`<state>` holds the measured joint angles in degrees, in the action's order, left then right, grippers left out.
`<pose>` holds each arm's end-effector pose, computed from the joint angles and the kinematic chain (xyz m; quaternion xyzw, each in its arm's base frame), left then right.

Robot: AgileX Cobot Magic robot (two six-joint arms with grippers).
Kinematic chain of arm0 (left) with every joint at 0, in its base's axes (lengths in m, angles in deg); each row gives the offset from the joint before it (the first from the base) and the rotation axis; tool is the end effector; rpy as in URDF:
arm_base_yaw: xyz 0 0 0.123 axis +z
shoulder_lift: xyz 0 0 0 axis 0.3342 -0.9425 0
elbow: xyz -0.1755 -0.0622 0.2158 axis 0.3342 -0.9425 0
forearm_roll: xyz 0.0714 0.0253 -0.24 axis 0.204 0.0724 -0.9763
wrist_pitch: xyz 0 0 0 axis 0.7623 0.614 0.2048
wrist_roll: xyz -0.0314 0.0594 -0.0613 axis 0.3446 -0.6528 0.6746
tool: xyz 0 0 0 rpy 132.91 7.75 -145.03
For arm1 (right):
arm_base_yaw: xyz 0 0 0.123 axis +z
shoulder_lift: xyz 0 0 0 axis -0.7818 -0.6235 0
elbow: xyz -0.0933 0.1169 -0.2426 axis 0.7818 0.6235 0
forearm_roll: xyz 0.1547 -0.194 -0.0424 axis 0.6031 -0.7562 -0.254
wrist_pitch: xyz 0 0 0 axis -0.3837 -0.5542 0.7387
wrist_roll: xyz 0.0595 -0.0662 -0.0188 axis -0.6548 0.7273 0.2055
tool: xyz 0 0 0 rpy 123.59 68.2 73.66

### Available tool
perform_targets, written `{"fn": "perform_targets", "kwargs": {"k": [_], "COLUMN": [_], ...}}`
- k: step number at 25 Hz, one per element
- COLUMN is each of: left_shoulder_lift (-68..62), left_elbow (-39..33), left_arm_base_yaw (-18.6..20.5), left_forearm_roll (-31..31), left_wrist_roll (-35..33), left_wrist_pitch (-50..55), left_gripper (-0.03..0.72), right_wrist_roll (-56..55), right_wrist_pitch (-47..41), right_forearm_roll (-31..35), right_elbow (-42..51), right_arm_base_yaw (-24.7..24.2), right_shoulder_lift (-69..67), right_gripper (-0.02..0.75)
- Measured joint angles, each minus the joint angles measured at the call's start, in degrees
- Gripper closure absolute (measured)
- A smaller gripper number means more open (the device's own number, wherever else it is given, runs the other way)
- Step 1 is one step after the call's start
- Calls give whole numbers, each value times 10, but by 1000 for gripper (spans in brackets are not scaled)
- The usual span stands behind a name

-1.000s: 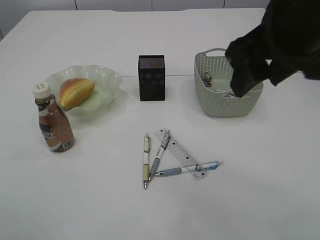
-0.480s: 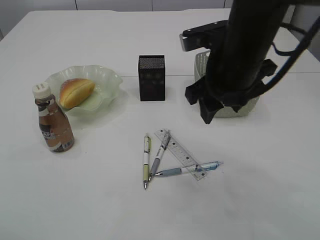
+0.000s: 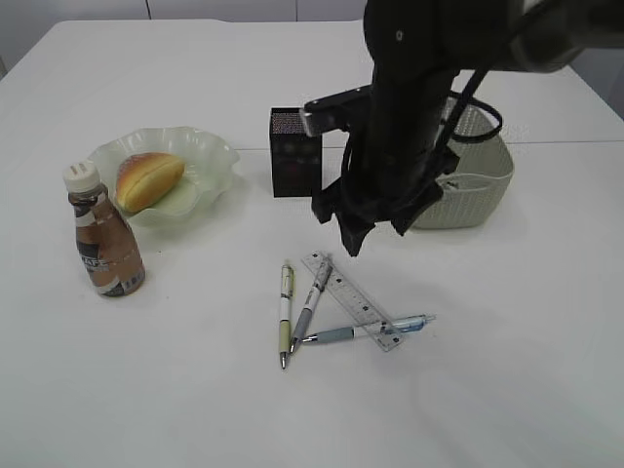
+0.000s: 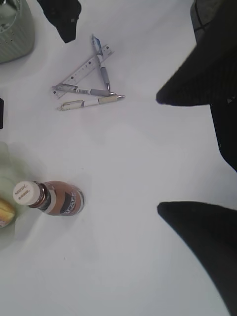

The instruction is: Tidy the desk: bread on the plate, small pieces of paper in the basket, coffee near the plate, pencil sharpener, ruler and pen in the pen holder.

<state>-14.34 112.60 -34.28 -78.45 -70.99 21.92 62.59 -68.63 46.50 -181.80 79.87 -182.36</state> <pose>0.1478 -0.0504 0.4169 0.0127 0.9426 -0.1419 0.3020 0.3747 0.1976 0.2251 -0.2134 0.9723 0.0004 0.0952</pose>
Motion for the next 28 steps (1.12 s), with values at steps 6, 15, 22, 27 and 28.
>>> {"fn": "perform_targets", "kwargs": {"k": [6, 15, 22, 27, 28], "left_shoulder_lift": [0, 0, 0, 0, 0], "left_elbow": [0, 0, 0, 0, 0], "left_arm_base_yaw": [0, 0, 0, 0, 0], "left_forearm_roll": [0, -2, -2, -1, -1], "left_wrist_roll": [0, 1, 3, 3, 3], "left_wrist_pitch": [0, 0, 0, 0, 0], "left_gripper": [241, 243, 243, 243, 244], "right_wrist_roll": [26, 63, 82, 92, 93], "right_wrist_pitch": [19, 42, 74, 76, 77], "right_forearm_roll": [39, 64, 64, 64, 64], "right_elbow": [-2, -4, -5, -5, -6], "right_arm_base_yaw": [0, 0, 0, 0, 0], "right_shoulder_lift": [-47, -89, -107, -113, -116], "right_gripper": [216, 215, 215, 215, 215]}}
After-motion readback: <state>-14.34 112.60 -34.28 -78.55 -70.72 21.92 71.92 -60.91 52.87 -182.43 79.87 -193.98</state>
